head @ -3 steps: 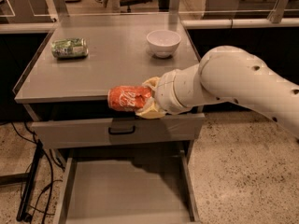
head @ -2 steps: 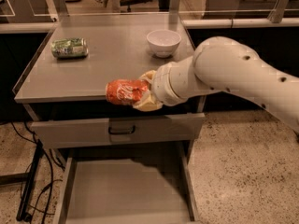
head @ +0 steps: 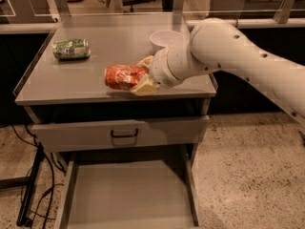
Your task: Pick coke can from middle drawer and place on counter
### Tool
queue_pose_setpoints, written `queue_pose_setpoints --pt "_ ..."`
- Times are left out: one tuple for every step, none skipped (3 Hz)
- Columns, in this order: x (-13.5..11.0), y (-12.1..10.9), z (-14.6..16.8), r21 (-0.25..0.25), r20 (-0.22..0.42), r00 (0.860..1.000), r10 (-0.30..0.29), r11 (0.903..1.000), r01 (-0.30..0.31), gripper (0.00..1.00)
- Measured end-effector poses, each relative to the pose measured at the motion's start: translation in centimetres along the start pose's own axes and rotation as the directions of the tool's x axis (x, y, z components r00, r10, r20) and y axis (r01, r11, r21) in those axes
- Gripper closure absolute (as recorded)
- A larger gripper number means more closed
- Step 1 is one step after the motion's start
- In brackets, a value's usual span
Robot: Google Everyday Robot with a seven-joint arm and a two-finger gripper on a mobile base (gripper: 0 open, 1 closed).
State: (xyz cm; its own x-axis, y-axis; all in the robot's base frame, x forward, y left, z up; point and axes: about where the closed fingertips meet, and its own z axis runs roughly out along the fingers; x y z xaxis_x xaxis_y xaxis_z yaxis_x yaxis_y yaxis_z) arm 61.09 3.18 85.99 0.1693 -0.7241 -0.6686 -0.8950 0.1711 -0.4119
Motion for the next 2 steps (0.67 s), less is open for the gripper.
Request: queue_pose_setpoints --pt "-1.2 -1.8 1.7 -0.034 0.024 1.000 -0.004 0.9994 0.005 1.00" --pt "-2.5 -3.1 3.4 -0.069 0.032 0.999 -0.016 0.9975 0.018 1.00"
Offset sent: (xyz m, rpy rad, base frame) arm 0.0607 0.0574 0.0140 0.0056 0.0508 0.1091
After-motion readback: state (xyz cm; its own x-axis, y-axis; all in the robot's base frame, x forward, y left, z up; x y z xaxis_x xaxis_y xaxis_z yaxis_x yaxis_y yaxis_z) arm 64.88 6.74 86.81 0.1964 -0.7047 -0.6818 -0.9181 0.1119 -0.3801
